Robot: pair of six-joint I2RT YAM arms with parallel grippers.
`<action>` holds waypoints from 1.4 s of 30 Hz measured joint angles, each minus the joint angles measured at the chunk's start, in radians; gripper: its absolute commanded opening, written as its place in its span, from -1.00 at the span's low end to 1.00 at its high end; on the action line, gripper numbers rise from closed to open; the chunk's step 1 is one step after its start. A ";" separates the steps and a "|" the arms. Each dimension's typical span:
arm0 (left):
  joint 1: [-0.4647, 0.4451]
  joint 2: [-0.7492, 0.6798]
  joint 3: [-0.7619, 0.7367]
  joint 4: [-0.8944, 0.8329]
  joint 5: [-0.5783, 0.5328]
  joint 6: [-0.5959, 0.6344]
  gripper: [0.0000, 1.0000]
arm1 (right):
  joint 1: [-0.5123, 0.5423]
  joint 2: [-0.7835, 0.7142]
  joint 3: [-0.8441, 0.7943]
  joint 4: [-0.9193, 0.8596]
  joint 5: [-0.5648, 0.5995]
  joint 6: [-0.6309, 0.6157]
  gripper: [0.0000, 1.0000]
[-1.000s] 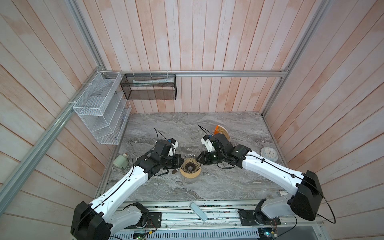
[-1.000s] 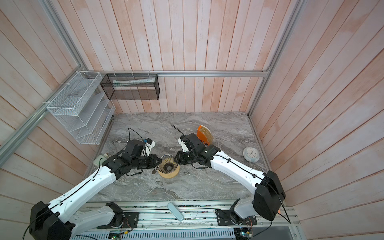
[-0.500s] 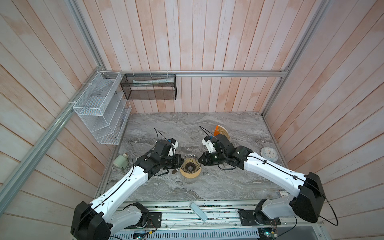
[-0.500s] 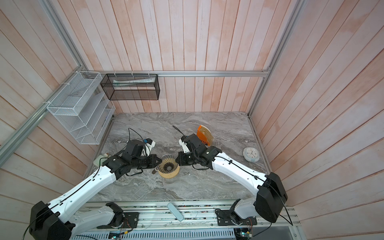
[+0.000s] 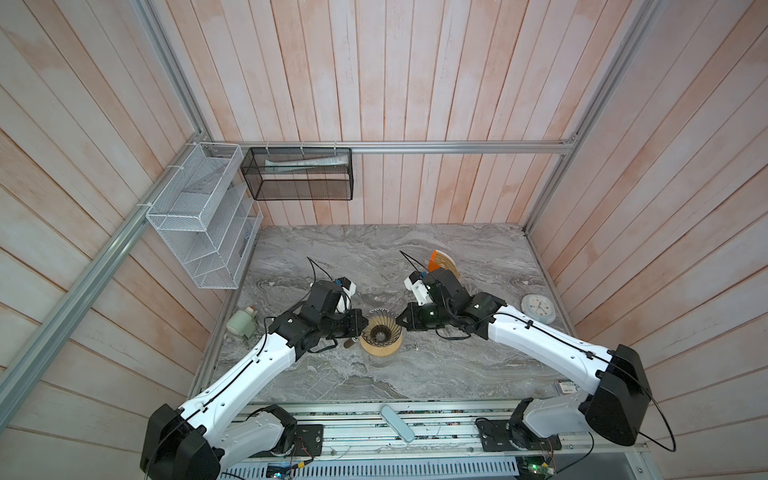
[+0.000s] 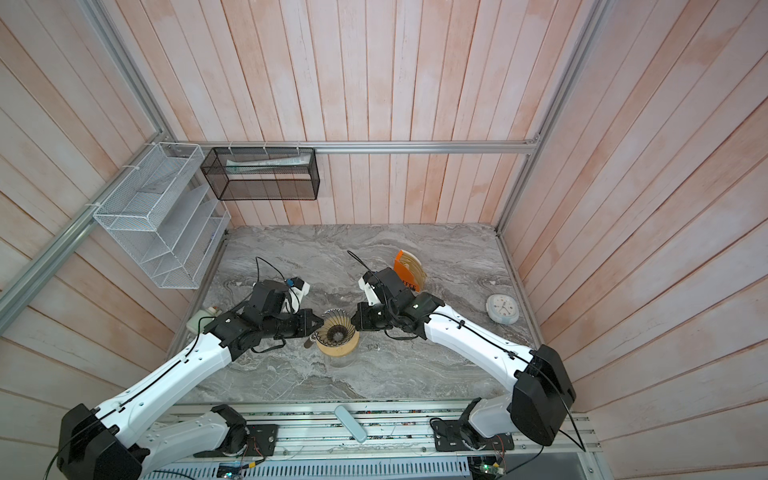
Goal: Place the coffee filter in the dripper
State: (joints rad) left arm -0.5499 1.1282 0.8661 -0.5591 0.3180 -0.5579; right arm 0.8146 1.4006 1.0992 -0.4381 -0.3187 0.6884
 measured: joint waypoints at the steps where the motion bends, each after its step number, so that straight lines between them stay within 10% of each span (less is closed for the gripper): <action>1: 0.000 0.000 -0.001 0.001 0.000 0.000 -1.00 | 0.000 0.000 0.000 0.001 0.000 0.000 -1.00; 14: 0.000 -0.007 -0.008 0.014 -0.001 -0.008 -1.00 | -0.002 0.000 -0.003 0.009 -0.001 0.000 -0.96; 26: -0.005 0.001 0.003 -0.068 -0.002 0.018 0.02 | -0.002 0.019 0.037 -0.029 0.022 -0.024 -0.47; 42: -0.005 -0.018 0.062 -0.085 -0.013 0.015 0.13 | -0.002 0.018 0.105 -0.060 0.052 -0.032 -0.34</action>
State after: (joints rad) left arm -0.5549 1.1103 0.9283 -0.6437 0.3054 -0.5426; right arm 0.8124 1.4189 1.2037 -0.4984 -0.2665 0.6567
